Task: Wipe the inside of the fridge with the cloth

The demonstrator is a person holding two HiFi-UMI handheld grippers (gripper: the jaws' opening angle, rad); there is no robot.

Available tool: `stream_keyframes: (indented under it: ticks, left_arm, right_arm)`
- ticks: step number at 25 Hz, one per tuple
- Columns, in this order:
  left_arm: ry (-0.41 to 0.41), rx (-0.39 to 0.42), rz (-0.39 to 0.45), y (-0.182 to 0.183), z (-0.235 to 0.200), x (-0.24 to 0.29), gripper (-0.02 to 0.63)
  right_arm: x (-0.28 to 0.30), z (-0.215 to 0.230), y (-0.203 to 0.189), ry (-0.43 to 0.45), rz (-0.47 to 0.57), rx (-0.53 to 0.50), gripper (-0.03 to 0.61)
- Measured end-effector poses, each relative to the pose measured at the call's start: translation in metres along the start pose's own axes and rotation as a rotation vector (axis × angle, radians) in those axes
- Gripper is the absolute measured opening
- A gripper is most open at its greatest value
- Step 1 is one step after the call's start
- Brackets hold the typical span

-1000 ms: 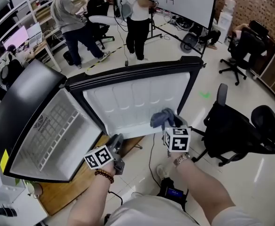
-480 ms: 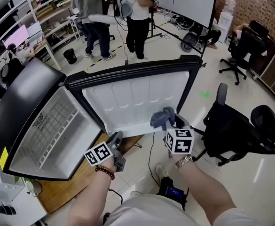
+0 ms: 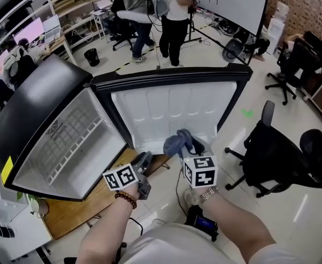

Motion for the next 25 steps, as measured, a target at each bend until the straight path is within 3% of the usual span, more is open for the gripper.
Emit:
stream_keyframes:
  ticks: [6, 11, 25]
  left_arm:
    - [0.025, 0.061, -0.019, -0.002, -0.001, -0.033, 0.139]
    - [0.060, 0.076, -0.014, -0.005, -0.009, -0.061, 0.141]
    - [0.077, 0.097, -0.017, -0.007, -0.017, -0.086, 0.144]
  right_arm:
    - [0.014, -0.064, -0.001, 0.147, 0.001, -0.061, 0.120]
    - [0.030, -0.099, -0.003, 0.215, 0.006, -0.099, 0.120]
    - [0.055, -0.118, -0.027, 0.183, -0.066, -0.151, 0.120]
Point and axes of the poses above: the fingertips, and each gripper's own axes: x forward along the fingers, z to its right, y out of its top, the point moved 9 cm from there along -x, backward along the fingers, and after that the axes turned 11 degrees about -y, right-handed, at the moved point
